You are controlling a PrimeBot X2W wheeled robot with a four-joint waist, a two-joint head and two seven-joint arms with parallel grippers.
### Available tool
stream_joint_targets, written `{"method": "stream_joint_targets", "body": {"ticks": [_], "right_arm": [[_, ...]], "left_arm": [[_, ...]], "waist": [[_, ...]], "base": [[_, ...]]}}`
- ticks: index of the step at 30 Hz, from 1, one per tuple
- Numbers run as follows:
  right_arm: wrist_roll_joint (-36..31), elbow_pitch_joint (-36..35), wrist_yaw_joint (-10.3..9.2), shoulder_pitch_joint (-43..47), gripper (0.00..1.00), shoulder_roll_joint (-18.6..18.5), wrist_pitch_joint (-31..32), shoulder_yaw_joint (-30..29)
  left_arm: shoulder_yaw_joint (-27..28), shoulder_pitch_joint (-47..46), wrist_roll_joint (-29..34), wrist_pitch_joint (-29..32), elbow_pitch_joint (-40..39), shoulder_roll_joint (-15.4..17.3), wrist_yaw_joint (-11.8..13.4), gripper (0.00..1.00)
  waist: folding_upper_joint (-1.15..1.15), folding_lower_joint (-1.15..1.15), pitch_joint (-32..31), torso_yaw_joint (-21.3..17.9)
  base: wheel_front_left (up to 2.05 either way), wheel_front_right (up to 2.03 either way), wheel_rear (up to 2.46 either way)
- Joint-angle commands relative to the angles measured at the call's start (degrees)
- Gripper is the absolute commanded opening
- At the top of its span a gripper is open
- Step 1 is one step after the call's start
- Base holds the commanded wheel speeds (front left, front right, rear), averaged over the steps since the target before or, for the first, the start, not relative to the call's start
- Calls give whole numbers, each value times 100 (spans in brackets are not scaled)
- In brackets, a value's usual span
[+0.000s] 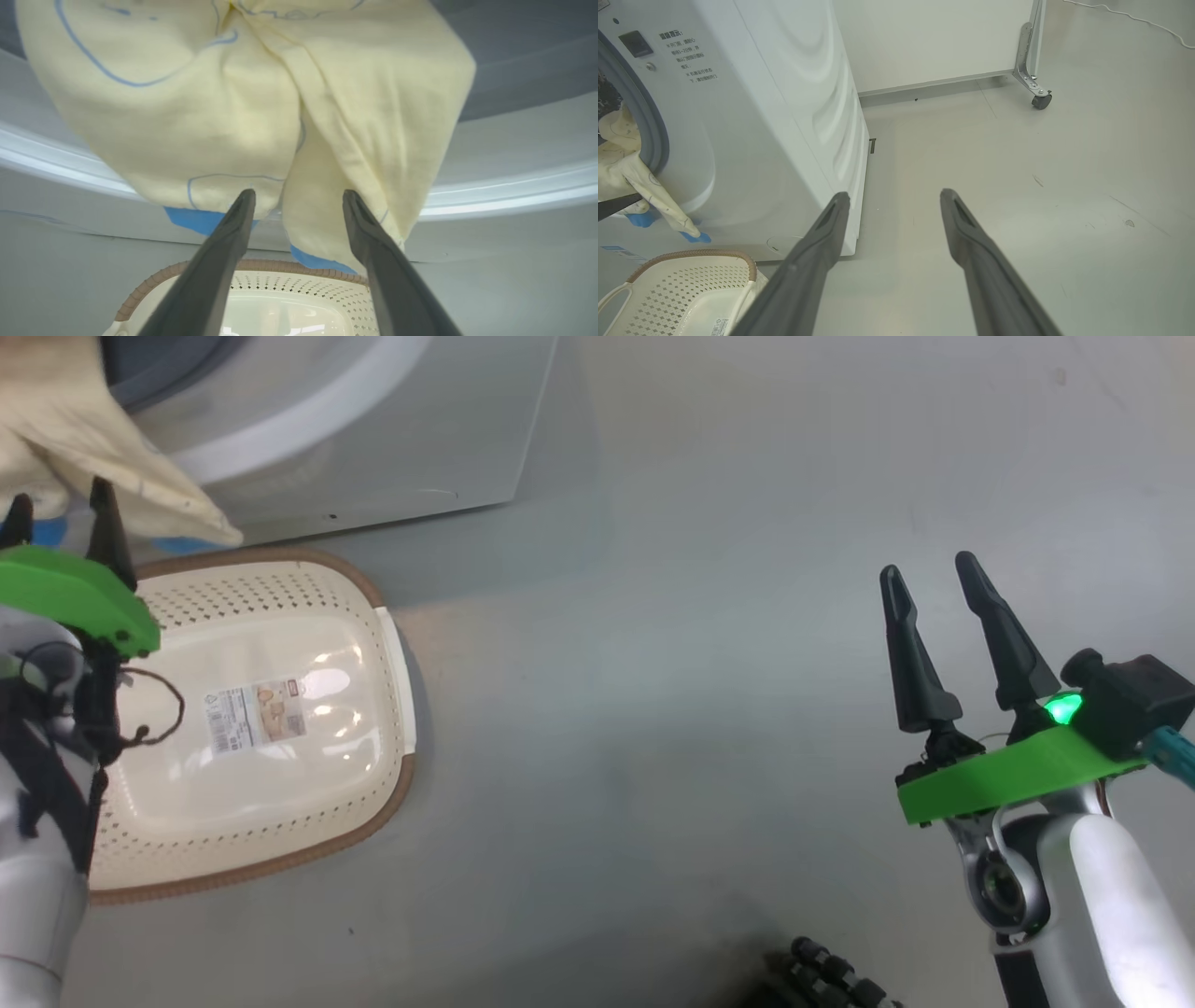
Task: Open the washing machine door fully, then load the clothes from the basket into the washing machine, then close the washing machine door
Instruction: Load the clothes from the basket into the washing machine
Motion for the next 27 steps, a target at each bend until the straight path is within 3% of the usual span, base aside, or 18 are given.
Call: {"method": "stream_joint_targets", "body": {"ticks": [1,10,12,13,27], "right_arm": [[54,-118,-5,-128,100,-78,-84,129],[215,132,-5,-247,100,-78,-259,214],[257,175,-5,-268,100,-78,-289,227],[268,194,-5,-277,100,-78,-303,234],[225,274,-5,-279,100,-78,-351,116]], "left_arm": [[182,-233,-34,32,-35,336,-15,100],[279,-750,-154,187,430,366,145,100],[274,-826,-155,179,507,364,169,30],[268,-859,-140,146,538,371,199,0],[62,-872,-77,156,769,279,171,0]], "waist": [[0,0,71,-88],[0,0,191,-254],[0,0,207,-271],[0,0,208,-278],[0,0,119,-118]], "base": [[0,0,0],[0,0,0],[0,0,0],[0,0,0],[0,0,0]]}}
